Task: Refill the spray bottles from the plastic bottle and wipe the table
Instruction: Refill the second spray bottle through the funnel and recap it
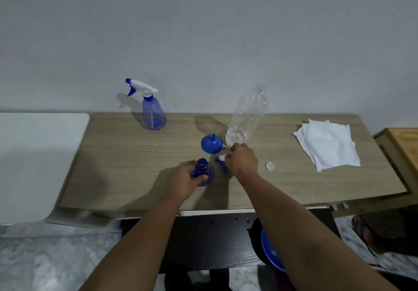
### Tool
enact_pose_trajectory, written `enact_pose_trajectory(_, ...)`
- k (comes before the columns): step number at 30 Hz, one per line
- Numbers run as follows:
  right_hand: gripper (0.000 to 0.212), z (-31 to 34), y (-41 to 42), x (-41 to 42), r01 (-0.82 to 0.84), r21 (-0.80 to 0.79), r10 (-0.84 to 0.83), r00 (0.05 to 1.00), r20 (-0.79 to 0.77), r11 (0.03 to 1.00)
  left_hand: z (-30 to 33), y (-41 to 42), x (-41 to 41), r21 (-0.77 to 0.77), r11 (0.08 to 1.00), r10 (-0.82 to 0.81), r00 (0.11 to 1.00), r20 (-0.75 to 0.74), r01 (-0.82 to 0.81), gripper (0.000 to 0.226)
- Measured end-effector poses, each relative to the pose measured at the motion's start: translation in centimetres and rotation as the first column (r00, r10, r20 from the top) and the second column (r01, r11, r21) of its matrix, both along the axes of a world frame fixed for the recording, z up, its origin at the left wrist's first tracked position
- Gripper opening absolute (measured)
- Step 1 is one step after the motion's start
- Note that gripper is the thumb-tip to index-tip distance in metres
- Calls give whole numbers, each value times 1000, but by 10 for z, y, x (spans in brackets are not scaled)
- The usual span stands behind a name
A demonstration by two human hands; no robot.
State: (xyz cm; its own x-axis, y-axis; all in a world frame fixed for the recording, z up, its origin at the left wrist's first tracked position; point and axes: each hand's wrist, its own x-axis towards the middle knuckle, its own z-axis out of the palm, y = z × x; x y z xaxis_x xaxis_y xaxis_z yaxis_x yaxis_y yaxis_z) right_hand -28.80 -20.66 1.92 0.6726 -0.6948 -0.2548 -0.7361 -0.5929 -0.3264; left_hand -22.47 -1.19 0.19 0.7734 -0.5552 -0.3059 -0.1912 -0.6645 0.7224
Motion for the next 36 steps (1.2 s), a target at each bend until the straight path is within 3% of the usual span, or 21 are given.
enact_pose_trajectory(5, 51, -7, -9, -15, 61, 101, -47, 989, -142, 993, 2, -8, -9, -26, 1000, -9, 1000, -6, 8, 37)
enact_pose_trajectory(11, 25, -12, -7, -22, 114, 183, -92, 988, -123, 977, 2, -12, -13, -39, 999, -3, 999, -33, 1, 35)
enact_pose_trajectory(15, 29, 12, -6, -16, 125, 278, -117, 992, -45, 952, 7, -10, -16, -31, 999, 16, 999, -52, -17, 31)
enact_pose_trajectory(19, 20, 48, -13, -1, 90, 391, -160, 975, 151, 916, 13, -10, -20, -35, 999, 20, 998, -56, -22, 16)
enact_pose_trajectory(24, 21, 88, -15, 15, 48, 727, -407, 853, 326, 685, 15, -11, -19, -21, 1000, 5, 998, -59, -6, 17)
enact_pose_trajectory(27, 15, 112, -5, 15, -107, 805, -459, 774, 436, 584, 17, -13, -18, -42, 999, -3, 998, -70, 0, 20)
enact_pose_trajectory(29, 28, 117, 1, 16, -204, 828, -517, 697, 497, 522, 16, -14, -17, -47, 999, -2, 997, -75, -2, 24)
enact_pose_trajectory(32, 34, 116, 13, 16, -295, 824, -569, 610, 552, 483, 15, -13, -17, -38, 999, -2, 997, -79, -1, 28)
enact_pose_trajectory(36, 36, 106, 33, 16, -331, 800, -560, 581, 591, 500, 15, -15, -15, -32, 999, -29, 997, -65, 27, 39)
